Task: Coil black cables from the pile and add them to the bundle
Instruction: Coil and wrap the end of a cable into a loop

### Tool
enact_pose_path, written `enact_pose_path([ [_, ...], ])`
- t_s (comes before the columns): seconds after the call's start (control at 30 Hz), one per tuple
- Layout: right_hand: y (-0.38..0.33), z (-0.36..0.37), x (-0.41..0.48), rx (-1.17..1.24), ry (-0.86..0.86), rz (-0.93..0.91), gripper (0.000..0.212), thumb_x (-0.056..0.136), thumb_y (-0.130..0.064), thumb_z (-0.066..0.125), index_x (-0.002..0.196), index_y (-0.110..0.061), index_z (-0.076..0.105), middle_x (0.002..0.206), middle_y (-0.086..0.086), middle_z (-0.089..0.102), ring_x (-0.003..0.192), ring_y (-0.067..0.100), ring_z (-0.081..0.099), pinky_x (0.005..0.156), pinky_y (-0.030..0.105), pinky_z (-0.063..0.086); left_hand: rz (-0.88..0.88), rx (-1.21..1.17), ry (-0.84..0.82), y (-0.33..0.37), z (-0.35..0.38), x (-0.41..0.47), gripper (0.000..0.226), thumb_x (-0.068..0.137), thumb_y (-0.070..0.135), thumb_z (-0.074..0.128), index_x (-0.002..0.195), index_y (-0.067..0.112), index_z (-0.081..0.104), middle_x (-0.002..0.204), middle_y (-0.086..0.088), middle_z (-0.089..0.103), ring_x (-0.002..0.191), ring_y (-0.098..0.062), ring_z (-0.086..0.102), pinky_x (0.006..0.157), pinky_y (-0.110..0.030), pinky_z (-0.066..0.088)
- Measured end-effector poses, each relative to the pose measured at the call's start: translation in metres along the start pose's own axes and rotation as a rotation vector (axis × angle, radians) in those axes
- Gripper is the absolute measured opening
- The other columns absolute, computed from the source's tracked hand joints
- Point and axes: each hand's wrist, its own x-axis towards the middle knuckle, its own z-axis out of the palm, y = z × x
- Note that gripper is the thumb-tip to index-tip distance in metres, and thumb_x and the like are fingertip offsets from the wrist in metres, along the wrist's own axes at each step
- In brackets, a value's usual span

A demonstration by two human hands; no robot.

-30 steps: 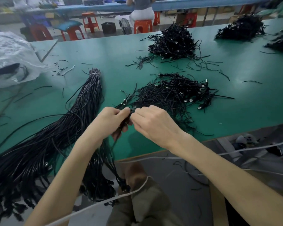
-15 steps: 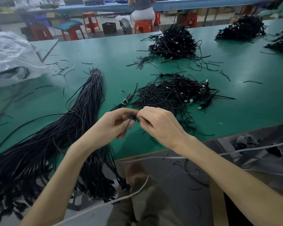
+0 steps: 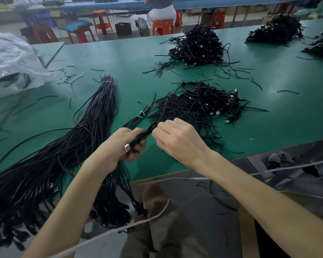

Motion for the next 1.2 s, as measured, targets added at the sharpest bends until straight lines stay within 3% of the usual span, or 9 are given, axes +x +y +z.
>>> enact_pose_path([
  [0.17,-0.001,0.003,-0.007,0.06,-0.013,0.081,0.02,0.097,-0.005,0.062,0.078,-0.007,0.066,0.07,0.005,0.059,0.061,0.024,0.055,0.058,0.036,0.048,0.065,0.006,-0.031,0.001,0.0,-0.003,0.049,0.107,0.036,0.05,0.065,0.018,0.066,0.059,-0.001,0.052,0.044,-0.018,0.044,0.043,-0.023,0.032],
  [0.37,0.03,-0.012,-0.015,0.511,-0.145,0.626,0.022,0.106,-0.014,0.052,0.089,-0.008,0.065,0.076,-0.002,0.061,0.06,0.01,0.054,0.057,0.023,0.041,0.16,0.413,0.258,-0.013,-0.009,0.005,0.044,0.109,0.039,0.045,0.087,0.01,0.069,0.072,-0.001,0.073,0.055,-0.019,0.065,0.053,-0.031,0.048],
  [0.5,0.09,-0.019,-0.022,0.544,-0.025,0.974,0.024,0.106,-0.016,0.053,0.086,-0.011,0.066,0.07,0.0,0.066,0.046,0.007,0.057,0.048,0.018,0.047,0.134,0.918,0.557,-0.031,-0.019,0.007,0.025,0.105,0.04,0.052,0.103,0.016,0.058,0.103,-0.001,0.059,0.088,-0.019,0.058,0.068,-0.035,0.044],
  [0.6,0.135,-0.014,-0.035,0.553,0.02,1.26,0.027,0.104,-0.013,0.052,0.083,-0.009,0.069,0.069,0.004,0.068,0.045,0.008,0.056,0.045,0.017,0.043,0.103,1.078,0.609,-0.038,-0.018,0.01,0.035,0.103,0.035,0.057,0.119,0.004,0.053,0.124,-0.016,0.046,0.117,-0.034,0.044,0.085,-0.04,0.042],
  [0.73,0.168,-0.004,-0.053,0.619,0.001,1.48,0.029,0.106,-0.019,0.05,0.097,-0.001,0.071,0.077,0.006,0.069,0.054,0.014,0.058,0.051,0.023,0.045,0.039,1.214,0.609,-0.035,-0.014,0.012,0.037,0.104,0.033,0.057,0.123,0.002,0.051,0.127,-0.019,0.046,0.117,-0.036,0.046,0.083,-0.038,0.043],
  [0.93,0.169,0.006,-0.06,0.78,0.027,1.497,0.033,0.109,-0.035,0.046,0.116,-0.007,0.062,0.099,0.007,0.067,0.065,0.014,0.064,0.059,0.026,0.052,-0.021,1.233,0.639,-0.027,-0.019,0.012,0.016,0.106,0.021,0.052,0.106,0.006,0.047,0.101,-0.013,0.05,0.063,-0.023,0.044,0.061,-0.038,0.037],
  [1.03,0.156,0.008,-0.059,0.708,-0.009,1.388,0.029,0.109,-0.029,0.046,0.121,-0.006,0.059,0.102,0.007,0.067,0.07,0.015,0.064,0.061,0.028,0.051,0.01,1.255,0.663,-0.03,-0.022,0.016,0.026,0.103,0.02,0.052,0.081,0.006,0.048,0.087,-0.008,0.049,0.058,-0.024,0.046,0.055,-0.035,0.033],
  [1.1,0.139,0.008,-0.055,0.663,-0.068,1.268,0.021,0.108,-0.026,0.048,0.117,-0.01,0.059,0.102,0.005,0.068,0.071,0.014,0.066,0.061,0.027,0.051,0.051,1.128,0.661,-0.033,-0.024,0.02,0.037,0.101,0.024,0.056,0.069,0.008,0.046,0.078,-0.008,0.055,0.055,-0.026,0.049,0.051,-0.031,0.034],
  [1.2,0.105,0.01,-0.04,0.681,-0.227,1.072,0.014,0.105,-0.021,0.054,0.115,-0.014,0.061,0.099,0.001,0.068,0.073,0.013,0.069,0.06,0.019,0.049,0.125,0.787,0.593,-0.031,-0.024,0.023,0.028,0.098,0.031,0.062,0.075,0.014,0.056,0.078,0.002,0.064,0.062,-0.021,0.055,0.054,-0.027,0.041],
])
